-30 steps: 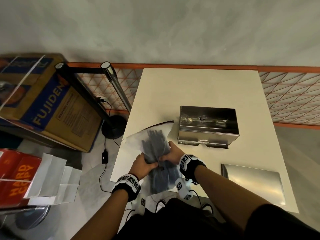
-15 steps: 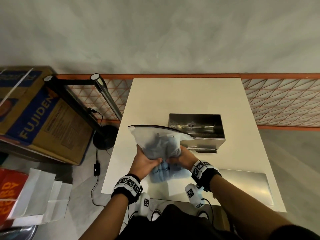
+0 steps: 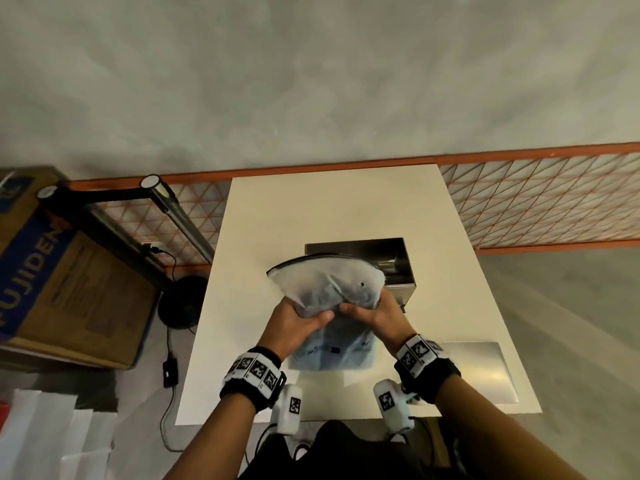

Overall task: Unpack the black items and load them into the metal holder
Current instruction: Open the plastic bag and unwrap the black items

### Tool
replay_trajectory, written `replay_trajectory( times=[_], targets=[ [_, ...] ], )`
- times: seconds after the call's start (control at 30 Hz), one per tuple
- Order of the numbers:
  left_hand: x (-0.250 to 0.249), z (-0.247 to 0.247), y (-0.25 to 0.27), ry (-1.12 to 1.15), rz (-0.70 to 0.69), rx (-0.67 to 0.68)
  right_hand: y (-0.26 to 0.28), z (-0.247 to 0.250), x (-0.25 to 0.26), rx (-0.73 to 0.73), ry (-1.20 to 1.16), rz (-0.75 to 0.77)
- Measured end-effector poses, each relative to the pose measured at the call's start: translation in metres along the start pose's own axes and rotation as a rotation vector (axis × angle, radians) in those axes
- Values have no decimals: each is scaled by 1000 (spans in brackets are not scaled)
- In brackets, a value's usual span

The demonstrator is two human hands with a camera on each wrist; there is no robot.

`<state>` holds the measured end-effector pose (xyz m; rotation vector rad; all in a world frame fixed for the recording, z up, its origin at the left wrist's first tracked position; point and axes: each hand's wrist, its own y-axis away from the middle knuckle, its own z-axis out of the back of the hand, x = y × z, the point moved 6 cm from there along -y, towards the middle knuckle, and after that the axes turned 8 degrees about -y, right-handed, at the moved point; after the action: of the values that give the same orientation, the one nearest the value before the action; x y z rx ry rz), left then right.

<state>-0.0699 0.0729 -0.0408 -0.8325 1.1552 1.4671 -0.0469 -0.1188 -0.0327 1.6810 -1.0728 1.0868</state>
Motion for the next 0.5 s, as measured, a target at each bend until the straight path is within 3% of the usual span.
replay_trajectory(
  times=[0.17,0.5],
  targets=[
    [5,-6,0,71,31,5,7,21,-15,-87,-41,-58],
    [-2,-1,-15,-48,1,-88,3,31,-4,-162,-76,-52]
  ],
)
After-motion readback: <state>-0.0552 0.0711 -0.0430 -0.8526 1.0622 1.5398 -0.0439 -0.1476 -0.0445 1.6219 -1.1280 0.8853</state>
